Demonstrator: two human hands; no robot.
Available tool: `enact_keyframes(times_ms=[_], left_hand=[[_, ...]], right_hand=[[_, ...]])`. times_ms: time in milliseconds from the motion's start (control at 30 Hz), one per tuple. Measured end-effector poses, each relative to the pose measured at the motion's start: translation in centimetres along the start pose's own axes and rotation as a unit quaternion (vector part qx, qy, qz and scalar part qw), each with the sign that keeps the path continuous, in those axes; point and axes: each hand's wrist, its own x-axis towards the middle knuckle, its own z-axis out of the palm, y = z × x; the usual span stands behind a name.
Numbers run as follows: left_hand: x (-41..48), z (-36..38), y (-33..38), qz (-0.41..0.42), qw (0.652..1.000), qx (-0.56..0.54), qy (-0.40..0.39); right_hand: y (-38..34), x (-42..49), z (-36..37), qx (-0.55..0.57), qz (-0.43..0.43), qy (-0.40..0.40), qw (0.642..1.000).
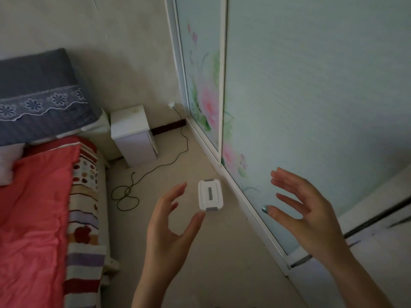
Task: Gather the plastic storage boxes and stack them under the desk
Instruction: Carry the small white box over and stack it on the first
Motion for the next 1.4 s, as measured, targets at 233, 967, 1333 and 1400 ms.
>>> enact_keyframes(times_ms=[233, 967, 1333, 1400], left_hand=[[7.6, 0.7, -3.4, -0.013, 1.000, 0.008, 0.002], [36.2, 11.1, -17.0, -0.120, 0.990, 0.056, 0.040], [41.6, 16.1, -26.4, -0.201, 0.979, 0.035, 0.021], [42.0, 17.1, -29.1, -0.223, 0.974, 0.032, 0.010]], right_hand=[[1.7, 9.3, 2.9, 0.009, -0.007, -0.009, 1.000], [14.9, 43.9, 10.2, 0.017, 0.059, -0.145, 0.988], [24.4, 49.0, 14.0, -0.066, 0.097, -0.109, 0.987], [26.9, 49.3, 15.1, -0.083, 0.114, -0.107, 0.984]])
